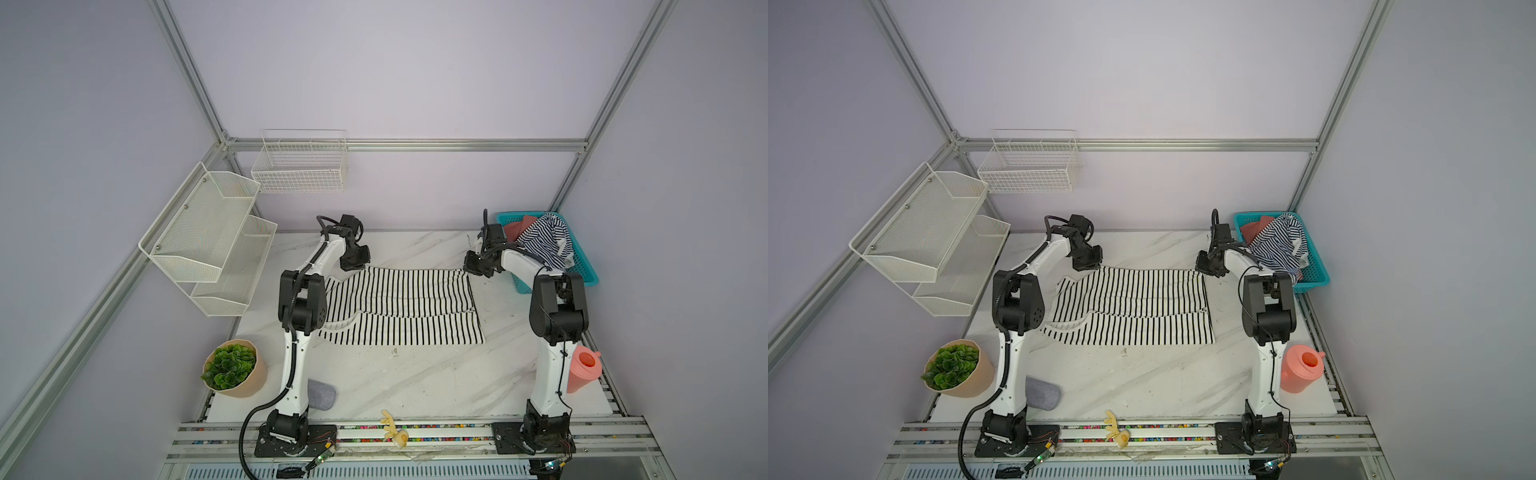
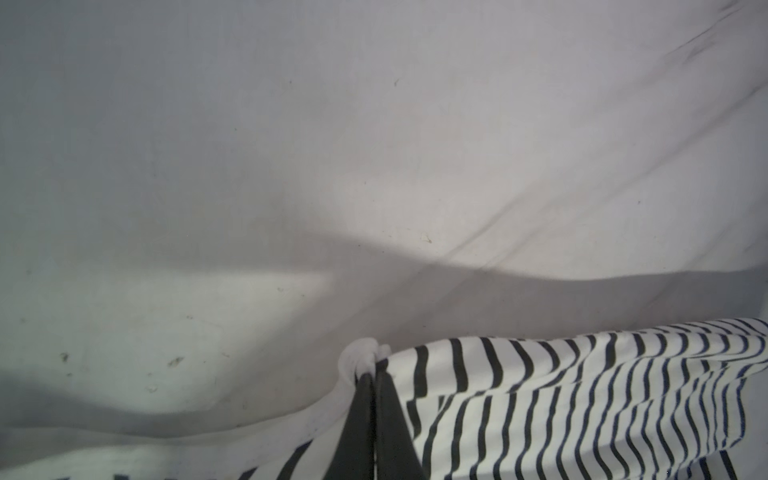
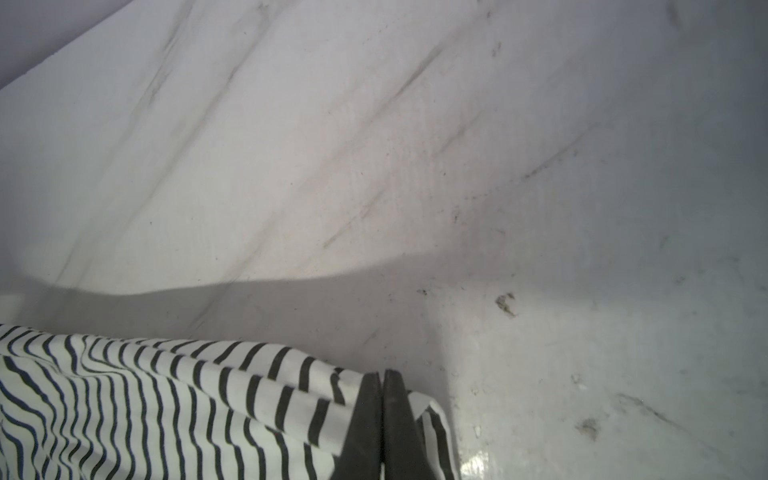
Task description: Fold and stack the tank tops
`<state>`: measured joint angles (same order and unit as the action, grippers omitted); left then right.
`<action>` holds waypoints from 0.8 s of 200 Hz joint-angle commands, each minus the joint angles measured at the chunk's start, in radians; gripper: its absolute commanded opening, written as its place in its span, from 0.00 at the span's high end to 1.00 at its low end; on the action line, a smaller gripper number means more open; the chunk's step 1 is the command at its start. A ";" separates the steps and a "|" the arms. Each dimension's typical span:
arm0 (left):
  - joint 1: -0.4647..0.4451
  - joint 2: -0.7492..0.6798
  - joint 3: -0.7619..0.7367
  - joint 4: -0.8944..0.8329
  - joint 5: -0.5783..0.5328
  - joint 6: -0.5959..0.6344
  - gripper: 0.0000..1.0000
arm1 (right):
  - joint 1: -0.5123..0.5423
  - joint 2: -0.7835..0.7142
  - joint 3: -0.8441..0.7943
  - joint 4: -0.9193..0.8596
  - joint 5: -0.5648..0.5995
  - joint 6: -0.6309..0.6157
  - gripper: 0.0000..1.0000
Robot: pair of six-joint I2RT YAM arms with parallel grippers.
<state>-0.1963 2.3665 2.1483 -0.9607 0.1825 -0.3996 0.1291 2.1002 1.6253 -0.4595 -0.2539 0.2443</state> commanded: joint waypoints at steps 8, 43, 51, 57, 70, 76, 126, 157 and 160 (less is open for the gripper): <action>0.004 -0.139 -0.103 0.019 0.010 0.019 1.00 | -0.004 -0.093 -0.078 0.004 -0.002 -0.022 1.00; 0.001 -0.217 -0.245 0.055 0.009 0.018 1.00 | -0.003 -0.155 -0.188 0.025 -0.012 -0.018 1.00; 0.000 -0.234 -0.281 0.062 0.008 0.017 1.00 | -0.004 -0.169 -0.214 0.030 -0.013 -0.017 1.00; 0.000 -0.247 -0.307 0.070 0.006 0.015 1.00 | -0.003 -0.179 -0.234 0.034 -0.014 -0.015 1.00; -0.004 -0.274 -0.367 0.083 0.003 0.010 1.00 | -0.003 -0.204 -0.273 0.039 -0.013 -0.014 1.00; -0.006 -0.288 -0.393 0.089 0.002 0.007 1.00 | -0.003 -0.215 -0.290 0.041 -0.010 -0.014 1.00; -0.025 -0.401 -0.587 0.145 -0.014 -0.023 0.92 | -0.003 -0.315 -0.416 0.041 0.026 -0.011 1.00; -0.031 -0.460 -0.669 0.154 -0.020 -0.037 0.82 | -0.003 -0.347 -0.483 0.049 0.030 -0.004 1.00; -0.031 -0.465 -0.677 0.154 -0.021 -0.038 0.81 | -0.003 -0.348 -0.488 0.050 0.030 -0.004 1.00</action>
<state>-0.2256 1.9804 1.5394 -0.8436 0.1753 -0.4160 0.1291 1.7798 1.1797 -0.4164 -0.2474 0.2394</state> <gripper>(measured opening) 0.168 0.045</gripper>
